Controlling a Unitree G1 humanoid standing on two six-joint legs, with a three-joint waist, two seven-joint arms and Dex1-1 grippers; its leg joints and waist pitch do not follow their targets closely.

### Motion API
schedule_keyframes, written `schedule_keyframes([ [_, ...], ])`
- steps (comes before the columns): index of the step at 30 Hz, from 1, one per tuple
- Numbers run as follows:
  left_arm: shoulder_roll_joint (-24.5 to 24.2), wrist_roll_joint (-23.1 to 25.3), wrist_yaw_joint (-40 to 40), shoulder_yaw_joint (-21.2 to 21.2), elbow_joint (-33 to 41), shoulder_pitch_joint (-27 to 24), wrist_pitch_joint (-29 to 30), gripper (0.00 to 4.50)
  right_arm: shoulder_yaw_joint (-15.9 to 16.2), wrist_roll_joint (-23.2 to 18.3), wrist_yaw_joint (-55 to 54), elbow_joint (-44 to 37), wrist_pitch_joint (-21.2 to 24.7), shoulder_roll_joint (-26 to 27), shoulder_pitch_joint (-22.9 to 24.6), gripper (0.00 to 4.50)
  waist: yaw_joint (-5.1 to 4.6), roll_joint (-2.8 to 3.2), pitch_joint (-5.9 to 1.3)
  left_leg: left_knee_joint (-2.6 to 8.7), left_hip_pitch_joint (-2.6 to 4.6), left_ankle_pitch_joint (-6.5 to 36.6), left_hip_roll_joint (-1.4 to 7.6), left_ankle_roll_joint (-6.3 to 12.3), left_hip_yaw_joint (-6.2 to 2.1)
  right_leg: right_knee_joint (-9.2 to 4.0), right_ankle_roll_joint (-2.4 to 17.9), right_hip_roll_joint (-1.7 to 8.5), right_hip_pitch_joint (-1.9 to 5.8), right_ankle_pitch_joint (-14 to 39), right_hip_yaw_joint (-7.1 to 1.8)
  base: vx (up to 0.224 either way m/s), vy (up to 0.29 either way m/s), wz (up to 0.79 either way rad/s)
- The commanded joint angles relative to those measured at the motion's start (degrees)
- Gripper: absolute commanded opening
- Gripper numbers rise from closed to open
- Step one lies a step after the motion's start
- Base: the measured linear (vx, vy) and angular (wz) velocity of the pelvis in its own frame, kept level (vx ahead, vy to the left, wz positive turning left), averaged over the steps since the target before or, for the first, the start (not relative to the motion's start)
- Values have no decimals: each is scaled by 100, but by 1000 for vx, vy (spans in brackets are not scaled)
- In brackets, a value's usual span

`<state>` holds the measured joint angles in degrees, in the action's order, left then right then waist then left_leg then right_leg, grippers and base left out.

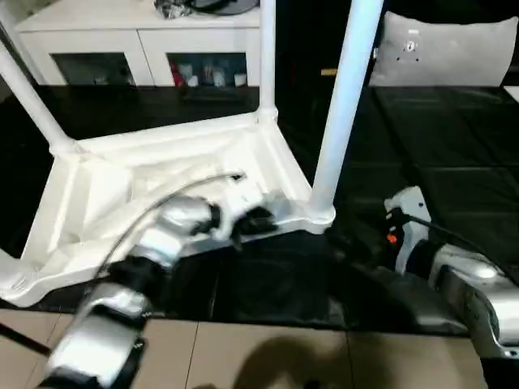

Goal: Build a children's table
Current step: Rotate table base

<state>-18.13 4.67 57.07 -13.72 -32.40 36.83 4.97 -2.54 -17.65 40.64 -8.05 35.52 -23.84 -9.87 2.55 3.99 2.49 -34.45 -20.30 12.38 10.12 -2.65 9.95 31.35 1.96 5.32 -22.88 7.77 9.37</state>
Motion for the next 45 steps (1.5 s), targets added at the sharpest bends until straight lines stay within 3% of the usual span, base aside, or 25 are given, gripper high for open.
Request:
schedule_keyframes([
  [1, -213, -13, 67, 106, 557, -196, 356, 168, 85, 105, -105, 85, -175, 37, -220, 450, -1, -19, -348, 412, 13, 988, 325, 403, -145, -398, 560, 433, 364, 2208, -345, 0, 0, 0],
  [4, -412, -25, 111, 162, 1017, -394, 587, 189, 138, 125, -99, 145, -197, 95, -335, 450, -46, -26, -336, 406, 34, 1119, 292, 355, -133, -443, 453, 417, 344, 2464, -344, 0, 0, 0],
  [6, -706, -31, 185, 232, 1615, -680, 904, 199, 285, 251, -144, 225, -252, 154, -467, 450, -58, -1, -358, 419, 11, 1063, 326, 317, -163, -386, 477, 425, 360, 2310, -360, 0, 0, 0],
  [11, -1176, -255, 399, 336, 2672, -1249, 1695, 250, 416, 601, -684, 919, -657, 427, -881, 450, -78, 54, -390, 419, 48, 987, 347, 220, -168, -290, 705, 448, 333, 1945, -401, 0, 0, 0],
  [12, -1254, -288, 447, 350, 2808, -1343, 1808, 264, 434, 667, -790, 1135, -771, 507, -996, 450, -113, 44, -360, 427, 16, 1042, 315, 237, -158, -308, 712, 415, 334, 2001, -395, 0, 0, 0],
  [13, -1306, -307, 470, 355, 2915, -1407, 1899, 274, 448, 708, -852, 1271, -845, 551, -1067, 450, -110, 49, -360, 424, 36, 1071, 314, 227, -151, -322, 712, 412, 326, 2025, -402, 0, 0, 0],
  [14, -1356, -293, 483, 351, 2980, -1454, 1946, 278, 463, 747, -907, 1392, -903, 595, -1137, 450, -100, 5, -364, 418, 33, 1052, 301, 252, -148, -310, 737, 417, 332, 2031, -410, 0, 0, 0],
  [16, -1442, -192, 437, 329, 3040, -1536, 1988, 282, 442, 803, -1072, 1694, -1028, 736, -1325, 450, -83, 30, -355, 409, 62, 1070, 296, 274, -133, -334, 689, 401, 299, 2113, -416, 0, 0, 0],
  [17, -1511, -120, 400, 298, 3080, -1603, 2029, 287, 402, 808, -1177, 1954, -1129, 868, -1494, 450, -104, -11, -355, 421, 12, 1042, 284, 273, -148, -307, 689, 408, 336, 2140, -411, 0, 0, 0],
  [20, -1641, 74, 233, 195, 3113, -1731, 2071, 320, 312, 755, -1289, 2578, -1460, 1163, -1871, 450, -137, 23, -345, 412, 55, 1232, 277, 230, -144, -338, 639, 406, 293, 2378, -415, 0, 0, 0],
  [24, -1645, 203, -132, 182, 3065, -1750, 2104, 351, 185, 657, -1435, 3157, -1735, 1430, -2209, 450, -151, 37, -343, 419, 54, 1293, 280, 211, -153, -336, 618, 395, 302, 2407, -416, 0, 0, 0],
  [25, -1669, 289, -227, 165, 3020, -1768, 2041, 351, 128, 655, -1572, 3234, -1810, 1496, -2254, 450, -151, -58, -360, 419, 47, 1195, 291, 229, -144, -328, 638, 391, 303, 2273, -429, 0, 0, 0],
  [26, -1677, 316, -255, 159, 3006, -1774, 2020, 351, 110, 656, -1616, 3258, -1835, 1516, -2267, 450, -119, 2, -362, 417, 46, 1100, 292, 234, -153, -286, 678, 400, 304, 2177, -437, 0, 0, 0],
  [27, -1710, 394, -338, 140, 2962, -1817, 1969, 351, 22, 635, -1786, 3325, -1927, 1606, -2300, 450, -114, 11, -371, 416, 48, 1052, 300, 234, -151, -281, 688, 398, 300, 2103, -442, 0, 0, 0],
  [31, -1731, 565, -654, 165, 2873, -1956, 1853, 351, -249, 539, -2108, 3522, -2189, 1781, -2336, 450, -121, -15, -380, 414, 32, 920, 291, 254, -138, -232, 782, 399, 310, 1818, -459, 0, 0, 0],
  [39, -1684, 580, -1030, 277, 2667, -1928, 1637, 351, -777, 465, -2696, 3851, -2668, 1694, -2395, 450, -106, -5, -364, 418, 89, 1216, 282, 173, -127, -297, 690, 385, 259, 2227, -456, 0, 0, 0],
  [45, -1607, 632, -1238, 200, 2423, -1823, 1464, 351, -1113, 418, -2891, 3867, -2759, 1387, -2328, 450, -53, -51, -402, 389, 34, 794, 276, 293, -111, -209, 813, 396, 298, 1726, -484, 0, 0, 0],
])
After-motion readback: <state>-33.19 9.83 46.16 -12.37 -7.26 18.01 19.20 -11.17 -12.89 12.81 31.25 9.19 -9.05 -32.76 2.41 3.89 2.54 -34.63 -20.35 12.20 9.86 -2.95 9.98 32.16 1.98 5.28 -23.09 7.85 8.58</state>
